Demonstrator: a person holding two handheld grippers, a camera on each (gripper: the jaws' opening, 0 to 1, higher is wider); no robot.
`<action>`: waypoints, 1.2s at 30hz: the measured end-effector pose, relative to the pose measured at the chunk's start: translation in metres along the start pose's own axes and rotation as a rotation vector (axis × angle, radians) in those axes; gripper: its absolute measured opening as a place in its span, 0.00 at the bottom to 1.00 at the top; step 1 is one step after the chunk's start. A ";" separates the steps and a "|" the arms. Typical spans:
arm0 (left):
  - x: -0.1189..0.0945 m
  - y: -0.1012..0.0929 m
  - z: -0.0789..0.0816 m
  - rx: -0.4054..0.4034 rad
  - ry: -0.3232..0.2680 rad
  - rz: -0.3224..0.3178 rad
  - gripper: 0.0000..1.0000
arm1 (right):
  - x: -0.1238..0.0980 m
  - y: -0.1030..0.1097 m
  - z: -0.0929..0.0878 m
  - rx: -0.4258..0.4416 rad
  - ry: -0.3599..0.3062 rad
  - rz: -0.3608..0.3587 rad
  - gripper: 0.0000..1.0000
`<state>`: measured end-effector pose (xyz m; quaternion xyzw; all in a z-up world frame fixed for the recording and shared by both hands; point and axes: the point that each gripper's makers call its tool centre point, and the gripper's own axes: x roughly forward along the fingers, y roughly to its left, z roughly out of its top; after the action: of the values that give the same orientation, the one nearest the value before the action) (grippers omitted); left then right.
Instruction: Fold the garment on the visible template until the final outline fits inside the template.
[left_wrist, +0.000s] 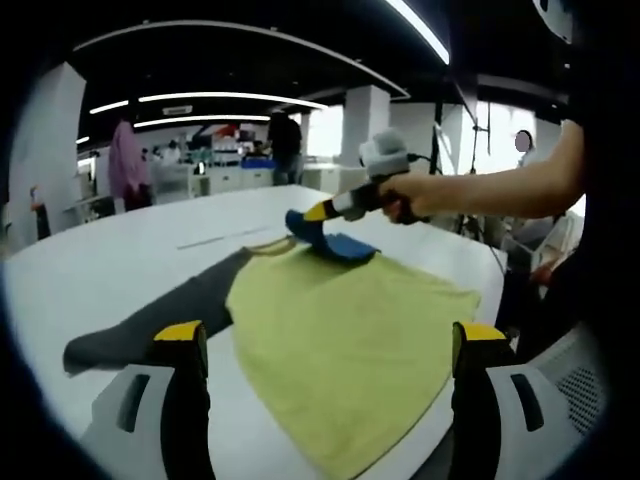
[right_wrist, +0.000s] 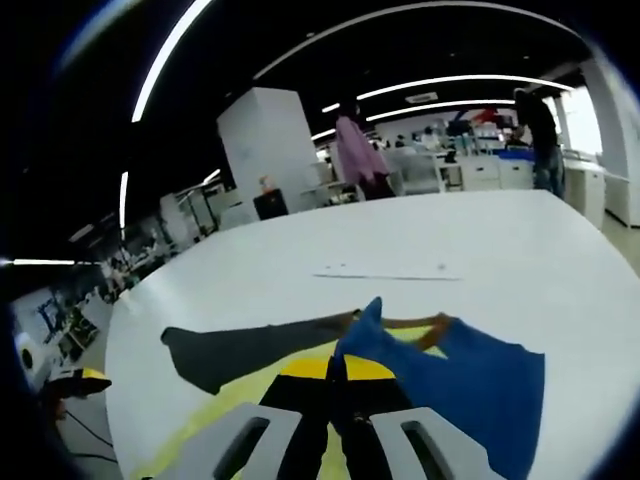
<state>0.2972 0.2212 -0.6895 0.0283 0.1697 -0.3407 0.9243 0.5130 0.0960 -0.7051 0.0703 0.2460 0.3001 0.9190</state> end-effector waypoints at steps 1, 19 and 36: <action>0.000 0.000 0.000 0.001 0.001 0.000 0.99 | 0.001 0.002 -0.001 -0.002 0.001 0.005 0.00; -0.001 -0.001 0.002 0.013 0.008 0.004 0.99 | 0.020 0.024 -0.020 -0.029 0.049 0.043 0.00; 0.001 0.001 0.004 0.012 0.010 -0.010 0.99 | 0.044 0.033 -0.065 -0.091 0.151 0.055 0.00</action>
<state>0.2993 0.2207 -0.6860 0.0347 0.1724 -0.3460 0.9216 0.4947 0.1474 -0.7707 0.0122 0.2987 0.3405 0.8915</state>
